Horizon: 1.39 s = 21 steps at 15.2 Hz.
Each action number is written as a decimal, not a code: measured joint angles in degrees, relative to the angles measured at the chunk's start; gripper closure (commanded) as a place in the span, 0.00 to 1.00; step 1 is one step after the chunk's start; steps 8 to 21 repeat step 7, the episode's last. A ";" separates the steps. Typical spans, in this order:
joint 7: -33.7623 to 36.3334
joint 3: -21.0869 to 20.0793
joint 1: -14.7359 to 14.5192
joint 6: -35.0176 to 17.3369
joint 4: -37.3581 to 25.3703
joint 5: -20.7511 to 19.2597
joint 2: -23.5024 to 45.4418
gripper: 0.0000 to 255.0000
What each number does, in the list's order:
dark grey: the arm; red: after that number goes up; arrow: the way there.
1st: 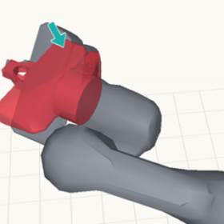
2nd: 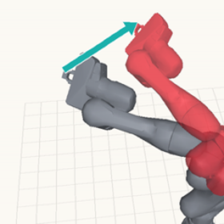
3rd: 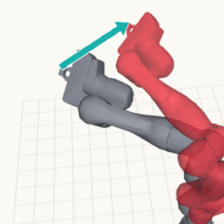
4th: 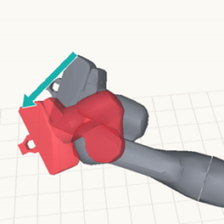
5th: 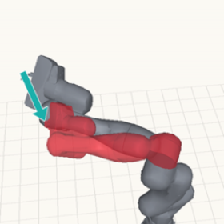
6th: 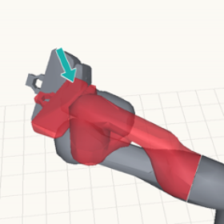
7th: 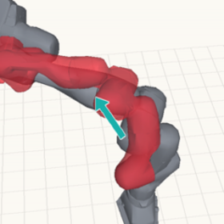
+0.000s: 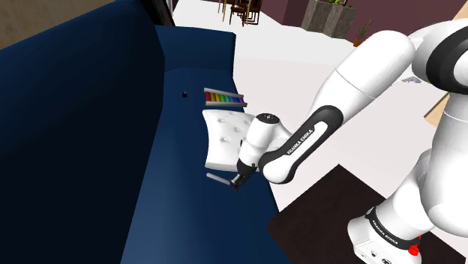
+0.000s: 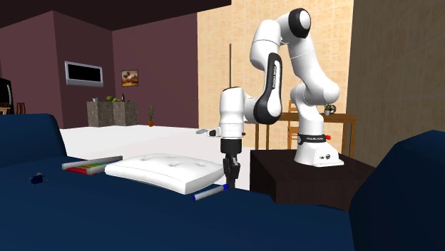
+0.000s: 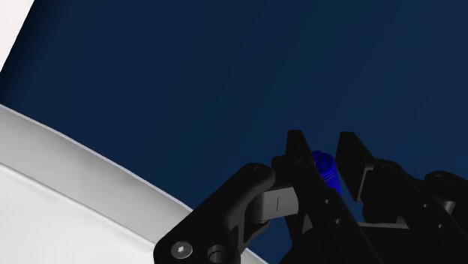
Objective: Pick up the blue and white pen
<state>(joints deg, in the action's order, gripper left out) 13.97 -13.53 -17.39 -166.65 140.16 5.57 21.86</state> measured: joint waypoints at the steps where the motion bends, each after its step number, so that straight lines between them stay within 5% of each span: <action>1: 0.00 -0.20 0.13 0.65 0.16 0.16 -0.82 1.00; 7: -0.36 -1.36 1.07 4.81 0.93 1.31 -5.81 1.00; 21: -0.36 -1.36 1.07 4.81 0.93 1.31 -5.81 1.00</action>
